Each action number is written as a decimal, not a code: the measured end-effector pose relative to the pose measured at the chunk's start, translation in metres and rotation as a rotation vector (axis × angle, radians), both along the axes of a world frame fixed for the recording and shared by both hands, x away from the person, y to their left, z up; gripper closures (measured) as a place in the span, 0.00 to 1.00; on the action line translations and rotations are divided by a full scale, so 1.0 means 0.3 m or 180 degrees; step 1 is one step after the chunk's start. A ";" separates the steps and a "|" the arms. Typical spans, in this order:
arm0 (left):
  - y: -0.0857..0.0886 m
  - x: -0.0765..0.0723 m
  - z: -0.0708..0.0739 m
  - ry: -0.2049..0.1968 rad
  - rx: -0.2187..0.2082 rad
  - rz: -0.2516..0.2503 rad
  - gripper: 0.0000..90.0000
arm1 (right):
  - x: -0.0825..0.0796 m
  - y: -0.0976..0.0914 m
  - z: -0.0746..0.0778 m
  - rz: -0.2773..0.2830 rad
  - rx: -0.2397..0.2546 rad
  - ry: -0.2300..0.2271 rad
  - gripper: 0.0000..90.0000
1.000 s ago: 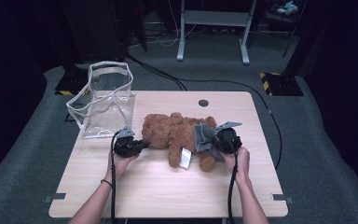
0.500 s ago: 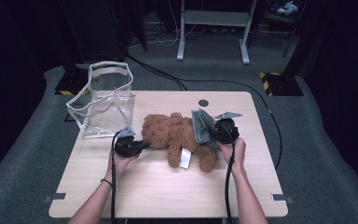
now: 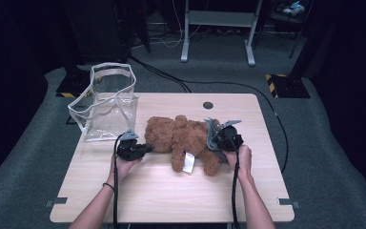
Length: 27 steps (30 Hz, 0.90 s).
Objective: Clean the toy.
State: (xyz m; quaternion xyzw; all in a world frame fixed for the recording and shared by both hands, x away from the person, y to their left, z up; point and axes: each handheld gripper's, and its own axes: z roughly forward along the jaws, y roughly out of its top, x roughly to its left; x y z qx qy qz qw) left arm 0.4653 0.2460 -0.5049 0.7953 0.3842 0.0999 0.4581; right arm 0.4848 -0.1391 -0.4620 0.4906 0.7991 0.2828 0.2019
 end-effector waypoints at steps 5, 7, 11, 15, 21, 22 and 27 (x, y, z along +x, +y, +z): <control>-0.001 0.000 -0.001 0.0009 -0.0014 0.0005 0.87 | 0.022 -0.037 0.040 -0.0124 0.0103 -0.0187 0.88; -0.001 0.000 -0.001 0.0014 -0.0015 0.0000 0.87 | 0.035 -0.031 0.059 -0.0072 0.0111 -0.0279 0.87; -0.001 0.000 -0.001 0.0030 -0.0020 -0.0006 0.87 | 0.065 -0.003 0.082 0.0022 0.0126 -0.0405 0.87; -0.001 0.001 -0.003 0.0025 -0.0028 -0.0006 0.87 | 0.099 0.026 0.074 0.0109 0.0160 -0.0379 0.87; -0.001 0.001 -0.003 0.0022 -0.0036 -0.0014 0.87 | 0.139 0.045 0.040 0.0164 0.0187 -0.0252 0.88; 0.000 0.002 -0.003 0.0020 -0.0031 -0.0018 0.87 | 0.146 0.044 0.034 0.0162 0.0169 -0.0224 0.88; 0.001 0.000 -0.004 0.0043 -0.0039 -0.0013 0.87 | 0.167 0.040 0.002 0.0068 0.0089 -0.0117 0.88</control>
